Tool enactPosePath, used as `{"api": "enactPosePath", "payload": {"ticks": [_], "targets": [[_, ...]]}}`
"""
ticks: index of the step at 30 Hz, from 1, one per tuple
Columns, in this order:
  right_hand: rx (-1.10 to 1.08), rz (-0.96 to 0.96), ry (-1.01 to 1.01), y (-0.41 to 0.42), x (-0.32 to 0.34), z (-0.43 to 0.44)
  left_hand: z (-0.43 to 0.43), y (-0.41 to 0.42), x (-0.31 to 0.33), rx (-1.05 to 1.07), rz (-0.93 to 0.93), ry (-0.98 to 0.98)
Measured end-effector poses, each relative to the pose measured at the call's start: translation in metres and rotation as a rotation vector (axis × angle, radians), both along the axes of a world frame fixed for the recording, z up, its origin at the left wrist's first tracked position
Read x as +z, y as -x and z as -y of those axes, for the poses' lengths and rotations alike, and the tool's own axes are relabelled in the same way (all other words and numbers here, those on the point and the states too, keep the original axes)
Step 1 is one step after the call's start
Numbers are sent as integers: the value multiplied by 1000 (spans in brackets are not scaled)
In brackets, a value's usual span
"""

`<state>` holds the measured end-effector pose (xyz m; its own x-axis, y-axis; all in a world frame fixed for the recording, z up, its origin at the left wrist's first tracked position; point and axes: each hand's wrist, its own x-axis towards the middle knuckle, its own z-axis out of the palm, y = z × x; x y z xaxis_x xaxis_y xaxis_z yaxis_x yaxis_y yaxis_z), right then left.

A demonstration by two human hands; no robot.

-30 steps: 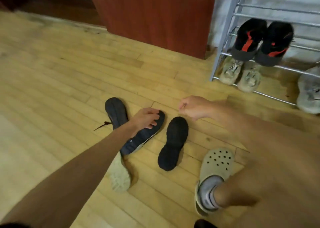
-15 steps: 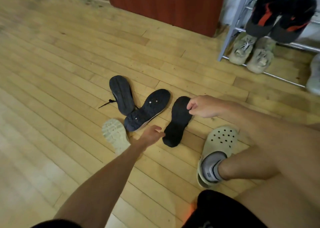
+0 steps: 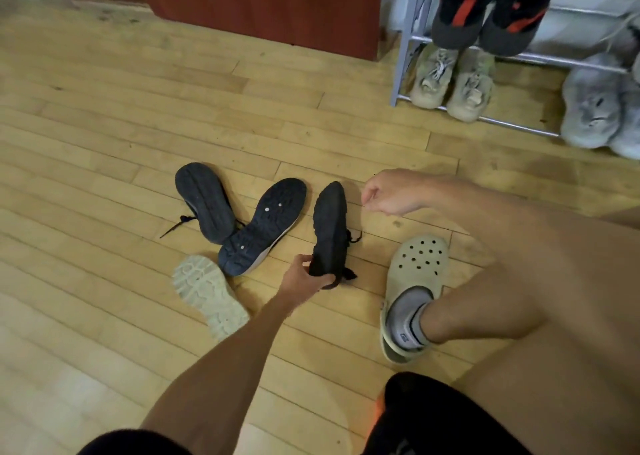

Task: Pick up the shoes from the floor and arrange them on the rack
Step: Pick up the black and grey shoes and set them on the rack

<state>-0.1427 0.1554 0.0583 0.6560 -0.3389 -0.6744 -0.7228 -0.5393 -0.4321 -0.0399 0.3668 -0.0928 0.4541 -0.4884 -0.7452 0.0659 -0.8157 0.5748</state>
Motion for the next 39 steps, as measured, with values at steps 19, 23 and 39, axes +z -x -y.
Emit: {"api": "enactPosePath", "payload": {"ticks": [19,23,39], "targets": [[90,-99,33,4,-16,3,-18,-23,-23,442,22,-121],[97,-81,43,5,-11,3,-6,-25,-1,349,-50,-104],[-377,459,18,24,139,32,122,-17,243,-84,-49,555]]}}
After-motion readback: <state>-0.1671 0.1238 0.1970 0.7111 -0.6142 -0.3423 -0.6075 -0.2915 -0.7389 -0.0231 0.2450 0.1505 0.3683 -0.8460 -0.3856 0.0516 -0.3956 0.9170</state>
